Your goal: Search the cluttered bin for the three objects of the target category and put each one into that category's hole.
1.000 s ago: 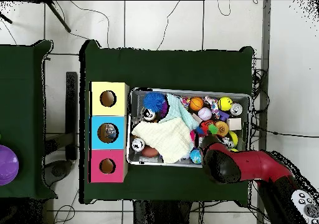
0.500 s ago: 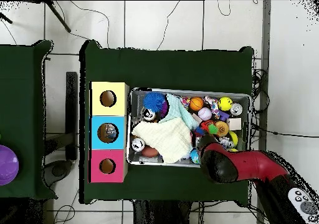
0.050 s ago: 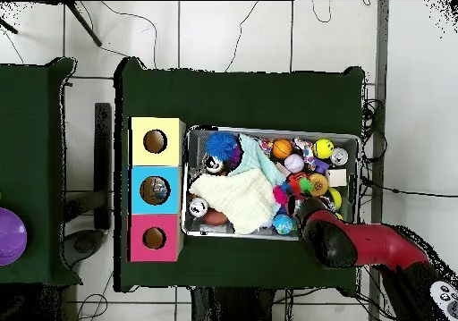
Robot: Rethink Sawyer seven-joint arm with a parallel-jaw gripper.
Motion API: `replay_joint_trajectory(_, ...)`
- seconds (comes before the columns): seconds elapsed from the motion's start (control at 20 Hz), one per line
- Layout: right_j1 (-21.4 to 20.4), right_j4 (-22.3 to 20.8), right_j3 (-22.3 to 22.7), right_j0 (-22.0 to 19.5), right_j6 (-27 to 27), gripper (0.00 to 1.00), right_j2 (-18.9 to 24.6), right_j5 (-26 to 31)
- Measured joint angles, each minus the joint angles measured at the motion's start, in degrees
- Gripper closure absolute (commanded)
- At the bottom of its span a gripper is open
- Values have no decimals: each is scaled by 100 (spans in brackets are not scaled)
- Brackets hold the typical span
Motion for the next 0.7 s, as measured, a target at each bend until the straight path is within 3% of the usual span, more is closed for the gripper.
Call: replay_joint_trajectory(0.7, 31, 2, -5, 162, 0, 0, 54, 1)
